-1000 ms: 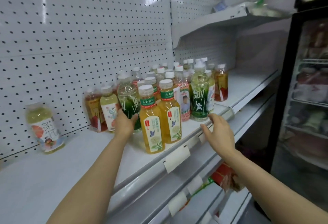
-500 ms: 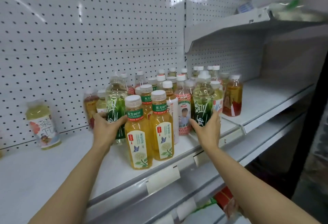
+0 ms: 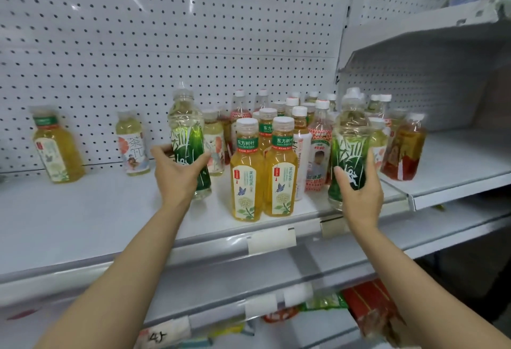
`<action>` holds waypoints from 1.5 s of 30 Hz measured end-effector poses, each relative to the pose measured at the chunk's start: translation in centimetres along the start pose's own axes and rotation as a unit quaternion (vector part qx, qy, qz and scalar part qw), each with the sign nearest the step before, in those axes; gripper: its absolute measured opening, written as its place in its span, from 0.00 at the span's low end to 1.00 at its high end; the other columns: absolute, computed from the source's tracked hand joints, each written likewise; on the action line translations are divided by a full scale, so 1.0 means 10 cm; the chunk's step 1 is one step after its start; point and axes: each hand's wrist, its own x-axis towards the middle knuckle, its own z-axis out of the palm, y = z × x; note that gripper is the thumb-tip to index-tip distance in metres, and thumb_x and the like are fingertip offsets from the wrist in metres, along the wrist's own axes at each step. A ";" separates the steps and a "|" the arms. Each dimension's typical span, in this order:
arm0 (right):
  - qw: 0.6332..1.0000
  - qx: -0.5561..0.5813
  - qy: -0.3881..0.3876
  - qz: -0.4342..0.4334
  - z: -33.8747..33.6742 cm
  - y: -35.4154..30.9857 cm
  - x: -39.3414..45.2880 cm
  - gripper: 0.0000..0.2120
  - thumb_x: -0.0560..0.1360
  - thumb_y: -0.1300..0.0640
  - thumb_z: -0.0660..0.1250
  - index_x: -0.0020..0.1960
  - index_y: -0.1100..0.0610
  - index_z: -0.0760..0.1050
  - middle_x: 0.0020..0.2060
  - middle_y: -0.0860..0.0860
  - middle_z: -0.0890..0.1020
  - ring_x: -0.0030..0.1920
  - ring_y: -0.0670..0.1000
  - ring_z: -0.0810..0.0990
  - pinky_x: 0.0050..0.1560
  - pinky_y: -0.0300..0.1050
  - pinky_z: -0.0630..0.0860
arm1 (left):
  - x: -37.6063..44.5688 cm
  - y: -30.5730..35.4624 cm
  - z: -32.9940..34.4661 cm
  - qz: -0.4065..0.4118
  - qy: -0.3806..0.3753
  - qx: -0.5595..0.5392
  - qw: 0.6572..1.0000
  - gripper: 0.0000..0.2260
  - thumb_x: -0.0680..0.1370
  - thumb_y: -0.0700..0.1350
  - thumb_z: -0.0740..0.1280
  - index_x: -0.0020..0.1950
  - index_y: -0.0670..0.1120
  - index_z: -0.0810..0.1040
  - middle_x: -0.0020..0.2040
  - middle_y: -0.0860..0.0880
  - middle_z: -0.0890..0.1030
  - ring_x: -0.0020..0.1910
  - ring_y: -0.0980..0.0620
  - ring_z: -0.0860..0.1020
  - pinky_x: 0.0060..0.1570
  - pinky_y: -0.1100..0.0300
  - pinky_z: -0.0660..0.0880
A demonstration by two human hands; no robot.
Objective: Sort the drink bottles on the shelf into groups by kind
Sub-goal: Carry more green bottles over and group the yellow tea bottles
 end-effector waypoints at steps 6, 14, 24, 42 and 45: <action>0.999 0.022 0.017 -0.036 -0.09 -0.29 -0.47 0.37 0.74 0.46 0.70 0.78 0.46 0.56 0.73 0.42 0.66 0.70 0.44 0.66 0.69 0.53 0.68 | -0.02 0.03 -0.41 0.014 -0.004 0.017 1.000 0.35 0.66 0.52 0.81 0.65 0.45 0.66 0.56 0.51 0.73 0.53 0.50 0.74 0.51 0.59 0.70; 0.997 0.033 0.045 -0.048 -0.06 -0.82 -1.32 0.35 0.75 0.48 0.70 0.77 0.47 0.57 0.70 0.41 0.69 0.67 0.42 0.69 0.65 0.44 0.69 | -0.04 0.03 -1.29 0.050 -0.023 0.044 0.998 0.34 0.66 0.51 0.81 0.63 0.45 0.66 0.54 0.52 0.75 0.51 0.52 0.76 0.45 0.65 0.70; 0.994 0.094 -0.017 -0.060 0.75 -1.58 -2.07 0.35 0.74 0.47 0.71 0.76 0.48 0.60 0.67 0.45 0.73 0.64 0.48 0.73 0.64 0.53 0.74 | 0.17 -0.12 -2.23 0.042 0.021 0.090 0.995 0.33 0.66 0.53 0.81 0.62 0.45 0.66 0.53 0.53 0.74 0.49 0.54 0.75 0.45 0.62 0.68; 0.945 0.196 -0.253 -0.063 2.51 -2.49 -2.74 0.39 0.72 0.50 0.74 0.76 0.52 0.58 0.68 0.48 0.71 0.66 0.47 0.70 0.67 0.46 0.69 | 0.93 -0.70 -3.50 0.016 0.148 0.185 0.971 0.40 0.70 0.50 0.78 0.77 0.47 0.61 0.75 0.48 0.66 0.71 0.47 0.67 0.58 0.56 0.66; 0.938 0.196 -0.276 -0.066 2.76 -2.68 -2.92 0.40 0.69 0.50 0.76 0.75 0.51 0.61 0.62 0.43 0.71 0.63 0.44 0.71 0.63 0.43 0.69 | 1.15 -0.83 -3.78 0.012 0.157 0.181 0.971 0.41 0.68 0.48 0.80 0.75 0.46 0.62 0.73 0.47 0.68 0.70 0.47 0.69 0.57 0.58 0.65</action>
